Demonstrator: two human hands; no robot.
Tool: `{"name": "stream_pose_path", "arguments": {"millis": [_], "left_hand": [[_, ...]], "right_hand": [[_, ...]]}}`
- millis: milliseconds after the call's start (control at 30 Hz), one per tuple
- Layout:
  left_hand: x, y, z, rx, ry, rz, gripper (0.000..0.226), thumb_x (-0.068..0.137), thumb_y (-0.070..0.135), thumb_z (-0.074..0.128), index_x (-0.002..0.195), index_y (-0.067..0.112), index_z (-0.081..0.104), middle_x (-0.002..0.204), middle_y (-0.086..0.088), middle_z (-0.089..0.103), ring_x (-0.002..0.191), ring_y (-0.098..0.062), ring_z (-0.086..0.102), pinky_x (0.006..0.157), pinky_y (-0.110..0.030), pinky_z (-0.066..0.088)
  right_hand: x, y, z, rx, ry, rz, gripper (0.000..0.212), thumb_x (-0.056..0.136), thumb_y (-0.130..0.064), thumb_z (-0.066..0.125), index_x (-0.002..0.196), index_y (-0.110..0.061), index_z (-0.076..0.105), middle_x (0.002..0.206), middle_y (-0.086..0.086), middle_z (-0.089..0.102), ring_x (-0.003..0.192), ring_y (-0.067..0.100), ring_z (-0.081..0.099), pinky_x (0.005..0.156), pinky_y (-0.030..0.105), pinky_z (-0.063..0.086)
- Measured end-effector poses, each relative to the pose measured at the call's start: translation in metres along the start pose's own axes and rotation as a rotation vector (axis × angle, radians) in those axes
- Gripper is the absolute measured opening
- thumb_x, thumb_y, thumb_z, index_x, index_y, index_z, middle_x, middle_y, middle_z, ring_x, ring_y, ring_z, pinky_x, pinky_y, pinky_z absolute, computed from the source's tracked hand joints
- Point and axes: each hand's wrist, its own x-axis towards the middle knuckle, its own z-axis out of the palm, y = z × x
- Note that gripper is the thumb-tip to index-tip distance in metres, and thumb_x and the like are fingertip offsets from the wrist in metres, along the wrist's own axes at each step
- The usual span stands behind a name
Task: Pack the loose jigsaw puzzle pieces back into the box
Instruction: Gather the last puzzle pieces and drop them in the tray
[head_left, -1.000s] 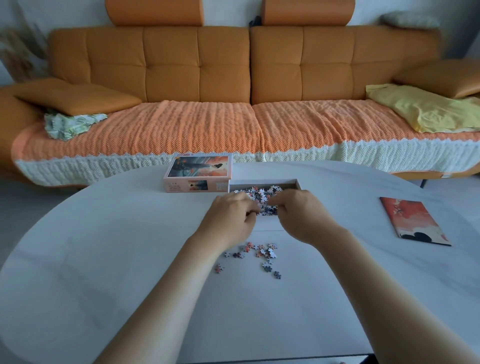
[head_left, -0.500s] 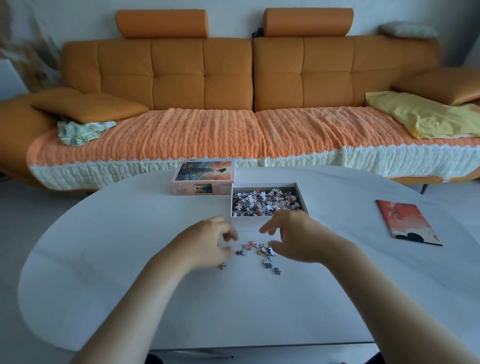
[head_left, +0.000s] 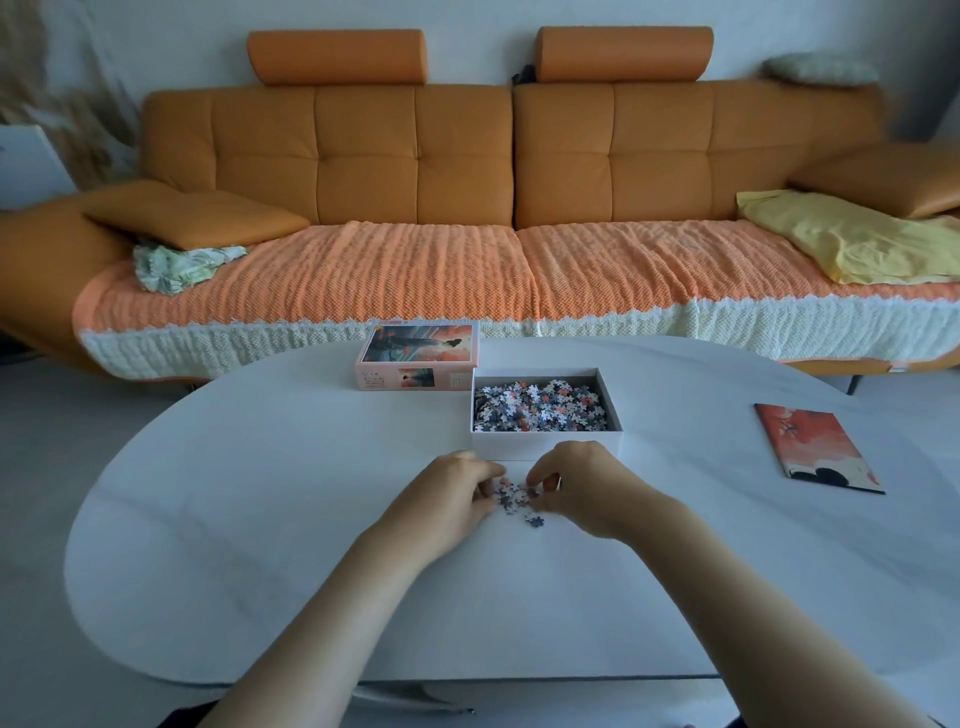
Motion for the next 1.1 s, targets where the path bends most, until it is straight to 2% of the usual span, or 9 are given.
{"name": "stream_pose_path", "arguments": {"millis": [267,400,467,533,600,700,867,1000,1100], "left_hand": [[0.007,0.008,0.013,-0.008,-0.078,-0.004,0.03,0.089,0.027,0.057,0.118,0.02,0.062,0.102,0.004,0.038,0.105,-0.012,0.043,0.089,-0.028,0.042],[0.011,0.013,0.015,-0.062,-0.085,0.012,0.018,0.089,0.019,0.058,0.104,0.024,0.067,0.097,0.003,0.041,0.092,-0.013,0.049,0.082,-0.027,0.041],[0.013,0.011,0.013,-0.078,-0.092,0.006,0.015,0.088,0.018,0.059,0.1,0.022,0.067,0.095,0.004,0.041,0.09,-0.014,0.052,0.083,-0.03,0.045],[0.013,0.007,0.01,-0.08,-0.089,0.011,0.024,0.087,0.022,0.061,0.111,0.022,0.066,0.1,0.005,0.043,0.093,-0.014,0.053,0.087,-0.03,0.046],[0.012,0.002,0.008,-0.049,-0.098,-0.009,0.041,0.085,0.032,0.064,0.125,0.023,0.06,0.109,0.005,0.041,0.102,-0.013,0.049,0.089,-0.026,0.043],[0.011,0.001,0.007,0.0,-0.143,0.009,0.029,0.083,0.038,0.066,0.109,0.028,0.062,0.106,0.005,0.037,0.108,-0.014,0.042,0.09,-0.028,0.041],[0.013,0.011,0.012,-0.075,-0.088,0.017,0.02,0.086,0.02,0.063,0.102,0.027,0.072,0.092,0.005,0.044,0.085,-0.013,0.051,0.074,-0.025,0.041],[0.016,0.01,0.012,-0.104,-0.026,-0.012,0.02,0.084,0.024,0.071,0.104,0.025,0.072,0.091,0.007,0.048,0.079,-0.01,0.052,0.068,-0.018,0.036],[0.016,0.012,0.012,-0.124,-0.023,-0.031,0.015,0.081,0.023,0.073,0.097,0.024,0.072,0.092,0.006,0.053,0.08,-0.009,0.056,0.066,-0.012,0.037]], "right_hand": [[0.0,0.001,-0.006,-0.071,-0.115,0.086,0.065,0.074,-0.049,0.076,0.13,-0.024,0.057,0.114,-0.005,0.056,0.094,0.009,0.047,0.081,0.022,0.043],[0.003,-0.004,-0.001,-0.093,-0.076,0.025,0.027,0.072,-0.039,0.08,0.086,-0.02,0.067,0.09,-0.002,0.062,0.082,0.014,0.052,0.067,0.023,0.042],[0.004,-0.004,-0.001,-0.084,-0.071,0.016,0.024,0.073,-0.036,0.08,0.081,-0.018,0.067,0.087,0.0,0.063,0.078,0.015,0.051,0.063,0.023,0.04],[0.004,-0.003,0.0,-0.066,-0.059,0.014,0.024,0.073,-0.038,0.079,0.076,-0.02,0.063,0.083,-0.002,0.059,0.077,0.015,0.049,0.059,0.022,0.039],[0.003,-0.003,0.001,-0.075,-0.052,0.01,0.027,0.071,-0.042,0.078,0.076,-0.023,0.06,0.088,-0.002,0.057,0.081,0.016,0.05,0.06,0.024,0.039],[0.003,-0.007,0.004,-0.063,-0.032,0.005,0.03,0.07,-0.043,0.079,0.075,-0.024,0.057,0.09,-0.001,0.052,0.08,0.016,0.047,0.055,0.021,0.032],[0.003,-0.014,0.006,0.026,-0.016,0.038,0.021,0.071,-0.032,0.081,0.074,-0.02,0.064,0.077,0.0,0.056,0.072,0.016,0.049,0.052,0.02,0.034],[0.001,-0.015,0.004,0.095,-0.004,0.097,0.033,0.069,-0.03,0.084,0.097,-0.016,0.074,0.089,0.0,0.065,0.081,0.016,0.059,0.065,0.027,0.051],[0.001,-0.016,0.003,0.086,-0.018,0.112,0.032,0.069,-0.029,0.084,0.096,-0.015,0.075,0.092,0.002,0.068,0.077,0.014,0.057,0.063,0.027,0.05]]}}
